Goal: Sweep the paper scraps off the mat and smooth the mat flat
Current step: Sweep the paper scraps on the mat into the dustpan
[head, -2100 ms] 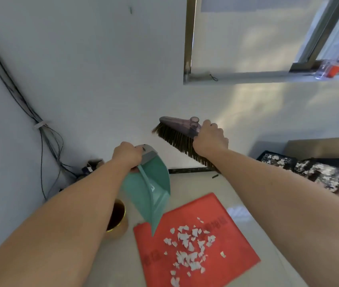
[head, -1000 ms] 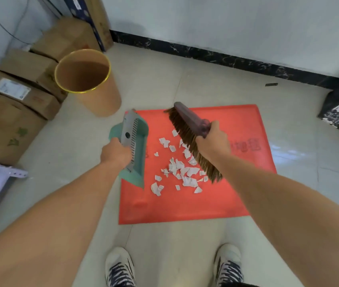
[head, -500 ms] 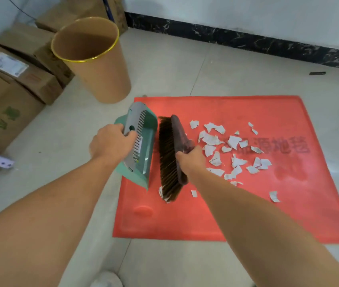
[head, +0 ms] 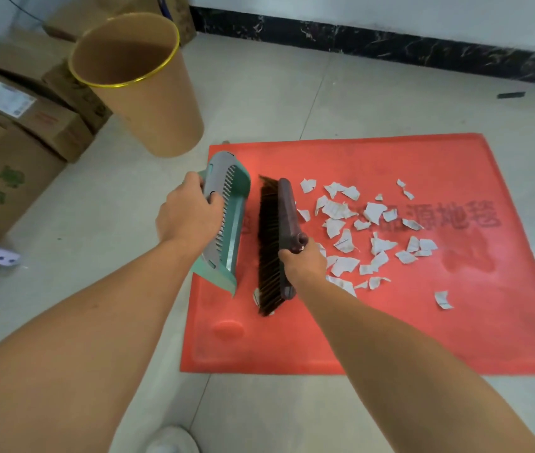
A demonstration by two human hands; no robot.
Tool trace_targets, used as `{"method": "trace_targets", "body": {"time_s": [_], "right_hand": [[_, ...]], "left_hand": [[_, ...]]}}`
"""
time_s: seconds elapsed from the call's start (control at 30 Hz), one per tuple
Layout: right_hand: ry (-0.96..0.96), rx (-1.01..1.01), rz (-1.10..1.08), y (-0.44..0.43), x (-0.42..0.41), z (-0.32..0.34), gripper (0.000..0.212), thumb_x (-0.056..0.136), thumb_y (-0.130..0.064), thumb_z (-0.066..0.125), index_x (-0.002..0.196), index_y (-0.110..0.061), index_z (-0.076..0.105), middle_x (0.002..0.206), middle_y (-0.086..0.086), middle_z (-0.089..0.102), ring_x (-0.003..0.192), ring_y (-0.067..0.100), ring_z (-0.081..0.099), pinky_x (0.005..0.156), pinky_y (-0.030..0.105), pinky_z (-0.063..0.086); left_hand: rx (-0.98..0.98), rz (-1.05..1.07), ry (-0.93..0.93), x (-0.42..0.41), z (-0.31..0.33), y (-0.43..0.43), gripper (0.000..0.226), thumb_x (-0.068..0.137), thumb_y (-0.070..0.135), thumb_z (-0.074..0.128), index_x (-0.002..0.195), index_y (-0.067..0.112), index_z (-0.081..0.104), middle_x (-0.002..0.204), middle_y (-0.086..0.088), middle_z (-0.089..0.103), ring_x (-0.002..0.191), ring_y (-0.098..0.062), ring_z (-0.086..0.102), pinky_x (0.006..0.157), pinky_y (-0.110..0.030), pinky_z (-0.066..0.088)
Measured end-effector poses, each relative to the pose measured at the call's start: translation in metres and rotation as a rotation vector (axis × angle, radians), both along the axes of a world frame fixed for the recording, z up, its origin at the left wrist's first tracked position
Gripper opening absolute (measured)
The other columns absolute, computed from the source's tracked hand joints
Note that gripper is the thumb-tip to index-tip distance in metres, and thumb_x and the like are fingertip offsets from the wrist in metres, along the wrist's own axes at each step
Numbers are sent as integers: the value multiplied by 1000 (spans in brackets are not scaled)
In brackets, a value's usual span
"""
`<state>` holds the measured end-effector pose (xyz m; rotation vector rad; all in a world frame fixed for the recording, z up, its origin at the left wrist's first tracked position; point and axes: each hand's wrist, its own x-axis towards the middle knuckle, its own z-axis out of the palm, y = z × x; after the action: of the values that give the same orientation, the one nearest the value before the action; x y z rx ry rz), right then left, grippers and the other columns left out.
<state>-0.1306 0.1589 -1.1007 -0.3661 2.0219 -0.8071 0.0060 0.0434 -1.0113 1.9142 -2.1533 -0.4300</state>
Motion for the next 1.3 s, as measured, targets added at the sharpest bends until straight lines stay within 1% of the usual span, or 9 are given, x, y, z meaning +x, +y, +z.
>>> {"method": "trace_targets", "body": {"time_s": [0.07,0.17,0.23,0.47,0.63,0.77,0.93,1.13,1.3], "right_hand": [[54,18,2,4,-7,2,43,94,-25,60,134,-17,46,115,6,60,86,20,58,67,29,52],[120,3,-26,10,-22,8,42,94,-23,60,133,-16,47,115,7,62,92,23,62,77,36,58],[148,-23,-48,13,-33,15,40,94,-21,58,131,-14,47,113,7,61,89,22,60,69,31,54],[-17,-73,-40,25,-18,22,46,91,-20,61,134,-17,46,119,4,60,109,24,60,91,37,51],[-96,-120,24,38,31,4,43,92,-20,62,133,-20,47,120,2,60,96,17,54,79,27,42],[3,-96,27,38,38,-5,41,94,-21,59,133,-17,47,114,5,62,85,18,60,60,22,45],[159,-86,-50,31,6,2,38,93,-18,58,129,-14,48,112,7,63,99,29,64,89,44,54],[175,-210,-163,28,-26,23,34,91,-13,57,124,-14,51,104,2,61,91,21,60,77,29,45],[105,-240,-53,29,-14,24,39,92,-20,60,130,-19,48,106,-5,58,91,13,57,69,21,44]], "left_hand": [[3,12,2,-5,1,2,20,88,39,47,103,25,48,87,-1,57,77,-32,59,71,-41,54],[3,17,-8,-11,3,6,18,88,37,48,100,23,47,87,-2,54,76,-33,52,67,-37,44],[6,11,-15,-15,5,9,18,88,36,47,100,22,46,88,-3,52,76,-34,49,68,-36,40],[17,7,-14,-18,5,12,20,89,35,46,104,21,47,89,-5,54,77,-34,51,67,-37,41],[19,-9,-24,-10,6,8,19,91,36,44,104,22,46,89,-4,56,75,-30,54,62,-36,42],[24,1,-22,0,2,1,21,90,37,43,106,24,46,91,-5,59,78,-32,58,68,-41,53],[11,5,-9,-3,0,2,24,89,37,44,108,23,48,93,-5,61,79,-33,59,71,-43,54],[11,-16,-18,-14,5,7,26,90,34,45,111,20,50,98,-9,61,80,-35,57,69,-40,50],[16,-11,-32,-15,10,11,27,90,32,44,112,18,50,100,-13,61,83,-37,54,71,-41,47]]}}
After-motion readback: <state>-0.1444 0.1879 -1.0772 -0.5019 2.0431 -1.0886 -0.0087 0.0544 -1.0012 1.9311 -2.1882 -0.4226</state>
